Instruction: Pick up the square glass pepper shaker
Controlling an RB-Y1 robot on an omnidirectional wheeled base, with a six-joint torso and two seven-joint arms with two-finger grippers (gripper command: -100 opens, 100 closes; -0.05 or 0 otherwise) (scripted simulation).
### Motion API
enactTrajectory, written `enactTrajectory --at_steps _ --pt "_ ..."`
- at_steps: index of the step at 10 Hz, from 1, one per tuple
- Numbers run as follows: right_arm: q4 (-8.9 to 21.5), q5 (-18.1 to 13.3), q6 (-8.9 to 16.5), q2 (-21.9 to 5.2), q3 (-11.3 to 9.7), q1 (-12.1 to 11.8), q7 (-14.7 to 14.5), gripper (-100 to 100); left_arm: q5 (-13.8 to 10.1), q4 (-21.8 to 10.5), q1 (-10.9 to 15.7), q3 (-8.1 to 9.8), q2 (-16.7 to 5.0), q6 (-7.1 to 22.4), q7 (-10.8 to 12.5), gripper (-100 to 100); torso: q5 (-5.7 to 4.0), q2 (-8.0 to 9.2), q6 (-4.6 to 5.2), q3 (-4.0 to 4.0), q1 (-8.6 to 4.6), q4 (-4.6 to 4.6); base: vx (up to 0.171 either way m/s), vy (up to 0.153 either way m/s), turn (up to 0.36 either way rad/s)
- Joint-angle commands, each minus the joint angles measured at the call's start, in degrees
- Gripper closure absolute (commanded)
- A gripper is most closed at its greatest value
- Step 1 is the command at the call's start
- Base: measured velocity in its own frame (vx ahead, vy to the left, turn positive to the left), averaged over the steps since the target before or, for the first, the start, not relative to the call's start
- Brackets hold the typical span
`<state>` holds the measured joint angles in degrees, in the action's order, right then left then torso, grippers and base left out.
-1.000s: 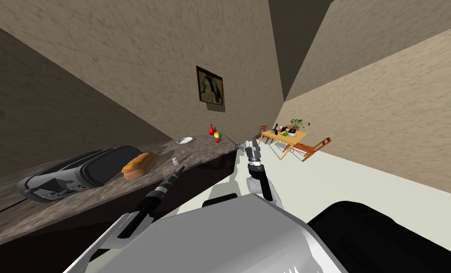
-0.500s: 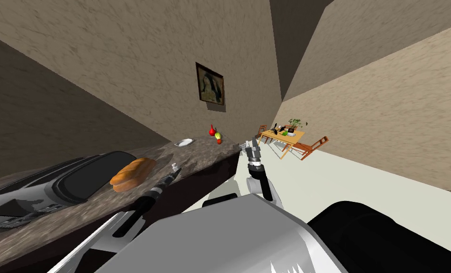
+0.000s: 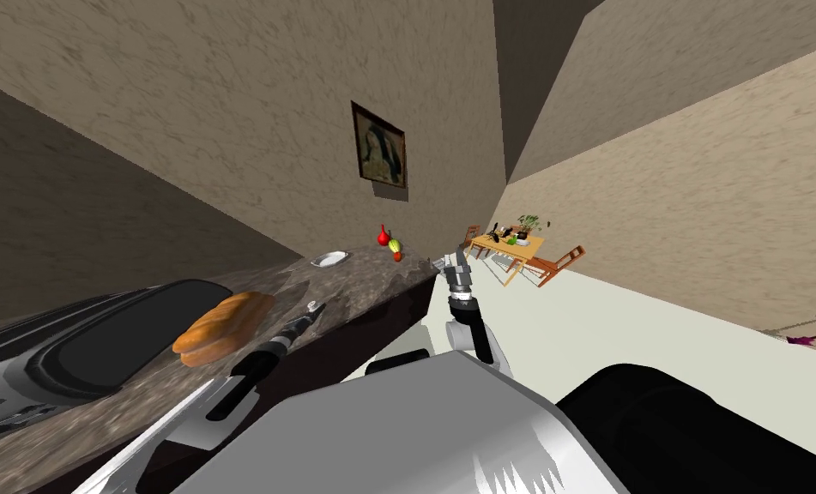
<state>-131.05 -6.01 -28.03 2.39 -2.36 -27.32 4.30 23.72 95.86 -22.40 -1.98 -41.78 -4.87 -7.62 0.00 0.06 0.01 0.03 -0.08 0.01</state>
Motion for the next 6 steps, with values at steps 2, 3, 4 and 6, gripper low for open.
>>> enactTrajectory --at_steps 2,3,4,6 --pt "0.0 0.0 0.0 0.0 0.0 0.0 0.0 0 0.5 -4.5 2.9 0.22 -0.1 -1.2 0.4 -100 -0.01 0.14 -0.03 0.09 -0.02 0.04 -0.071 -0.016 -0.042" --pt "0.0 0.0 0.0 0.0 0.0 0.0 0.0 0 0.5 -5.0 2.9 0.22 -0.1 -1.2 0.4 -100 0.0 0.12 -0.05 0.08 0.03 0.03 -0.018 -0.002 0.013" --pt "0.0 0.0 0.0 0.0 0.0 0.0 0.0 0 1.6 -7.6 5.8 0.71 -0.1 -3.3 1.0 -100 0.0 0.02 -0.05 0.03 0.05 0.02 -0.064 -0.025 -0.103" --pt "0.0 0.0 0.0 0.0 0.0 0.0 0.0 0 1.6 -10.7 7.3 0.71 -0.1 -3.3 1.0 -100 -0.02 0.14 -0.03 0.09 -0.05 0.04 -0.058 -0.024 -0.042"
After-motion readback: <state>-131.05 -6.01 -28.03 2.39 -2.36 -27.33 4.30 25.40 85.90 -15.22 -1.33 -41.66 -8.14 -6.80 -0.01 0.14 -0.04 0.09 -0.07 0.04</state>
